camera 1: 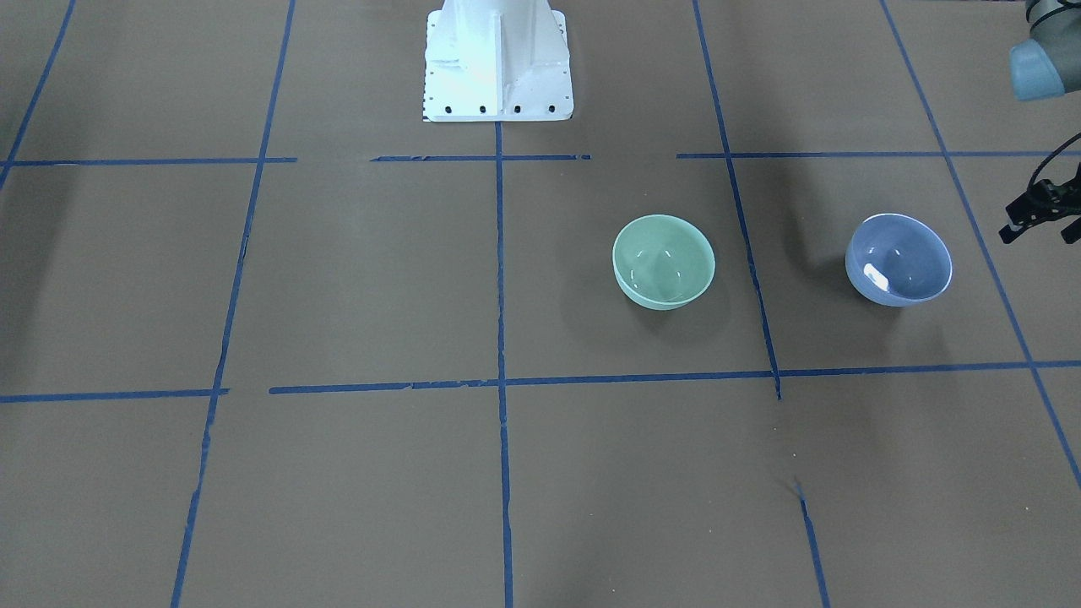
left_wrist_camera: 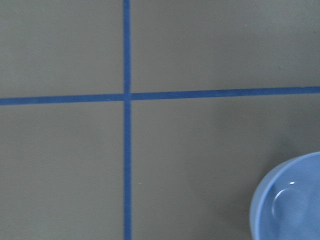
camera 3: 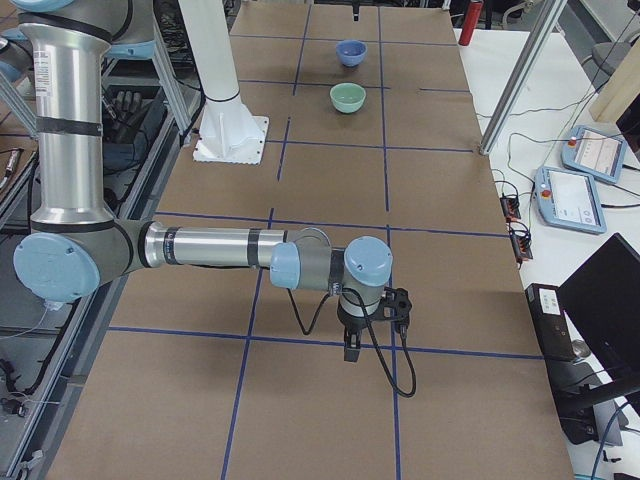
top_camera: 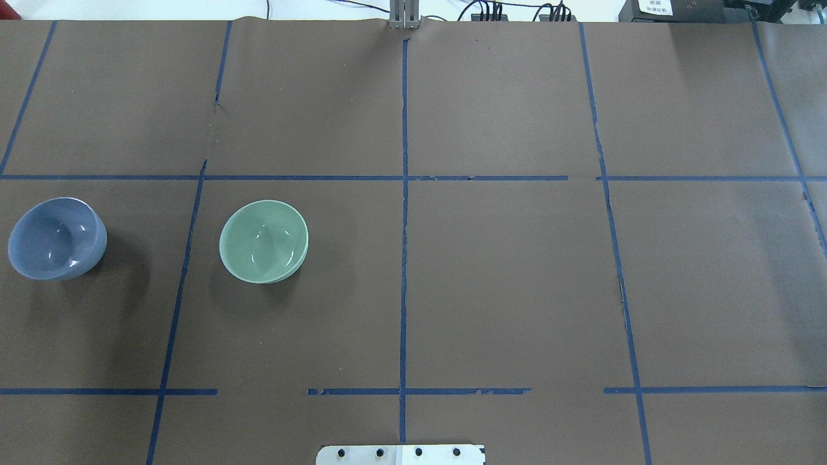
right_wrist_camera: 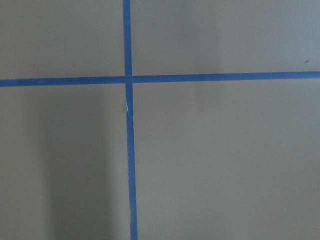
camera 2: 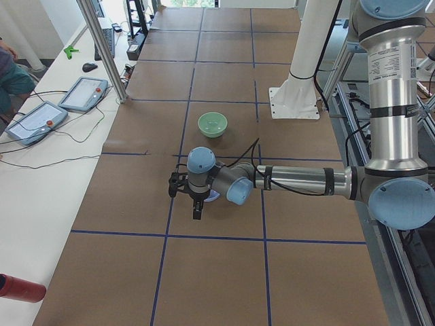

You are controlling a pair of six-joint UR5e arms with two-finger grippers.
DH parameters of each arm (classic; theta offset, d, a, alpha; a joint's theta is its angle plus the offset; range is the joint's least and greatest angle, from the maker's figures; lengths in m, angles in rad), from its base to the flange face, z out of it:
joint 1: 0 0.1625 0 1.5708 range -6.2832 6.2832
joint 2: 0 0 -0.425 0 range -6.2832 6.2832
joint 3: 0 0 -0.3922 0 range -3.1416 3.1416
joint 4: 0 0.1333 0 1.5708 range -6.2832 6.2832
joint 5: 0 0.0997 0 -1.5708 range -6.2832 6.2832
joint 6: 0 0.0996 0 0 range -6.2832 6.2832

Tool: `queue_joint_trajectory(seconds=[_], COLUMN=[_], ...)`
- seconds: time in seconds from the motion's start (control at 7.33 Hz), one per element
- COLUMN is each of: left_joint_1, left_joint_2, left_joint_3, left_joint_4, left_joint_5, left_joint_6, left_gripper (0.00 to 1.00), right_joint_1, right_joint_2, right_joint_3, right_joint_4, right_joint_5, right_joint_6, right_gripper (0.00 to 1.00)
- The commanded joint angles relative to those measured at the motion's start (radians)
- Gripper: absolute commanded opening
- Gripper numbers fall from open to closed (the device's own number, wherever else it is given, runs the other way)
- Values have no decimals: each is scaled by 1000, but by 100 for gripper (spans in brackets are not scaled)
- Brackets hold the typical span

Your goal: Stack blue bowl on green bowl

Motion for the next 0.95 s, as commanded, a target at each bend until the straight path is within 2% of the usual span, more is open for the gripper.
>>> queue_joint_trajectory(seconds=[0.0,0.41,0.82], left_joint_1=[76,133,155], left_joint_2=[0,-1,-10], left_joint_3=[8,10,57], left_joint_4=[-53,-84,-85], left_joint_5=[39,39,37], left_joint_6=[-117,-179,-179], left_gripper=[97,96,94], right_joint_1=[0,1,0], right_joint_2=[0,0,0], right_joint_3=[0,0,0], right_joint_4=[0,0,0], right_joint_5=[0,0,0], right_joint_6=[-1,-1,-1], right_gripper=[100,100,100])
